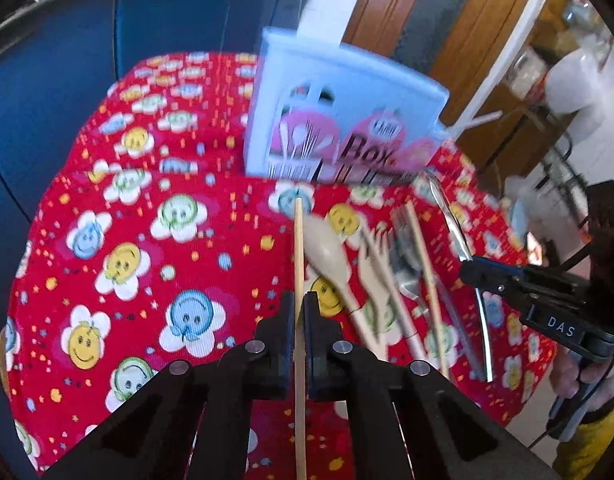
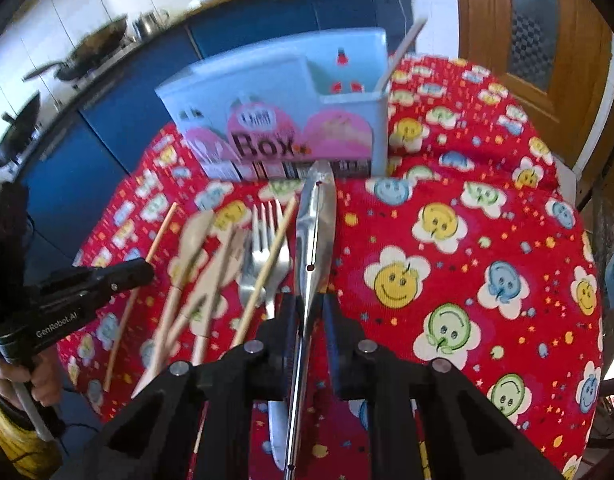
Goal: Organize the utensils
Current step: 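Carry the chopstick and silver tongs into the blue Box holder and open both tools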
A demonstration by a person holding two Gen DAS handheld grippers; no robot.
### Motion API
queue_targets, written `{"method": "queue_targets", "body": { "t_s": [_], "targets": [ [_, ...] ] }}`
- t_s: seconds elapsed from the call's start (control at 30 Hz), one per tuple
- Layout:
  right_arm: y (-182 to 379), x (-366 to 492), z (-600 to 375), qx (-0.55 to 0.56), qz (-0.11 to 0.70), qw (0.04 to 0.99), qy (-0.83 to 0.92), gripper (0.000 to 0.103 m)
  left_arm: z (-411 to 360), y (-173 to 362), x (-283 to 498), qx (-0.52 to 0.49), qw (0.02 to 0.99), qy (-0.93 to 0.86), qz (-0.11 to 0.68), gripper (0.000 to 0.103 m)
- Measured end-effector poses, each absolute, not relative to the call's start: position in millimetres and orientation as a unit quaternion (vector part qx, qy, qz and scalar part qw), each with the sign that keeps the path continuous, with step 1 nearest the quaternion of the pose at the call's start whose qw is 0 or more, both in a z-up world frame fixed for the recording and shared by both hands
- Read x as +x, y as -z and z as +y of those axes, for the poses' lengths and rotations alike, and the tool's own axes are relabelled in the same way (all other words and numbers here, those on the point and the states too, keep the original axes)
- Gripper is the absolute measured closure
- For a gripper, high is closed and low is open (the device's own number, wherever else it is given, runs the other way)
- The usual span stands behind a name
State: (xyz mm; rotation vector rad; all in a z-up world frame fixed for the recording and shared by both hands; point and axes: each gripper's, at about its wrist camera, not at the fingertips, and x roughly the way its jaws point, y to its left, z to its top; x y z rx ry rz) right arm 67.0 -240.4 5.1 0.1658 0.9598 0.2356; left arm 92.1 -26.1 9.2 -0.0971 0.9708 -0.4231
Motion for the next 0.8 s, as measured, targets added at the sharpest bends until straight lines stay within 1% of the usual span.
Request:
{"method": "queue_targets", "body": {
  "t_s": [0.27, 0.43, 0.8],
  "targets": [
    [-44, 49, -240, 0.083, 0.350, 0.925, -0.123, 0.087, -22, -57, 88, -0.072, 0.906, 0.206, 0.362, 0.099],
    [-67, 50, -239, 0.073, 0.279, 0.950, -0.116, 0.087, -21, -86, 101, -0.079, 0.927, 0.201, 0.306, 0.099],
    [-99, 83, -243, 0.060, 0.199, 0.974, -0.095, 0.087, -40, -131, 155, -0.090, 0.955, 0.181, 0.215, 0.099]
  ]
}}
